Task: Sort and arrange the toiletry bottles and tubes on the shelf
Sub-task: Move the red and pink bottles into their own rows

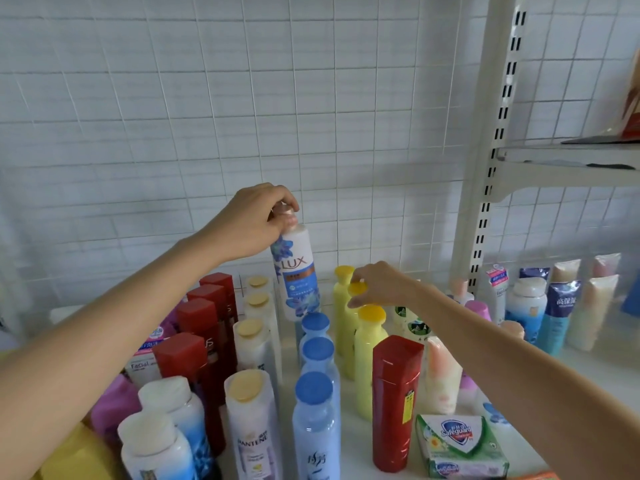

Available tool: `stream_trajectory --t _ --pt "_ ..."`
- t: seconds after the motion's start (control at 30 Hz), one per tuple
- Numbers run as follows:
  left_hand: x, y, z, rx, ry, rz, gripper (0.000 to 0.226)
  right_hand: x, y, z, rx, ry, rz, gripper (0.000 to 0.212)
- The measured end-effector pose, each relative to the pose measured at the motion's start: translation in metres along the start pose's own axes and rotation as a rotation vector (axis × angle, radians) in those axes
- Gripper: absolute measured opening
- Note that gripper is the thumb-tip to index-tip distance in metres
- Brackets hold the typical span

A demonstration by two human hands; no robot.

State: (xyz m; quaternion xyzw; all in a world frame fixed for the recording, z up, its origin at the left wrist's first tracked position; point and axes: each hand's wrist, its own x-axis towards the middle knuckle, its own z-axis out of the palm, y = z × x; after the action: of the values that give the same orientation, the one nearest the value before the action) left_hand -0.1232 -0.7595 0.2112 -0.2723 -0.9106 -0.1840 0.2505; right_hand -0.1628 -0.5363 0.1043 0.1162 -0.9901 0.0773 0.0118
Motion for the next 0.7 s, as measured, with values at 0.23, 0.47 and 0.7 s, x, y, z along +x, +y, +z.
stream_trajectory --t 0.23,0.47,0.7 --pt "0.008 0.011 0.006 -0.052 0.044 0.031 0.02 -0.005 0.008 -0.013 0.153 -0.053 0.025 0.06" --pt "0.023 0.047 0.007 -0.102 0.143 0.136 0.018 -0.051 0.001 -0.089 0.594 0.151 -0.106 0.046" --pt "0.043 0.118 0.025 -0.256 0.186 0.312 0.018 -0.111 0.0 -0.122 0.291 0.426 -0.053 0.045"
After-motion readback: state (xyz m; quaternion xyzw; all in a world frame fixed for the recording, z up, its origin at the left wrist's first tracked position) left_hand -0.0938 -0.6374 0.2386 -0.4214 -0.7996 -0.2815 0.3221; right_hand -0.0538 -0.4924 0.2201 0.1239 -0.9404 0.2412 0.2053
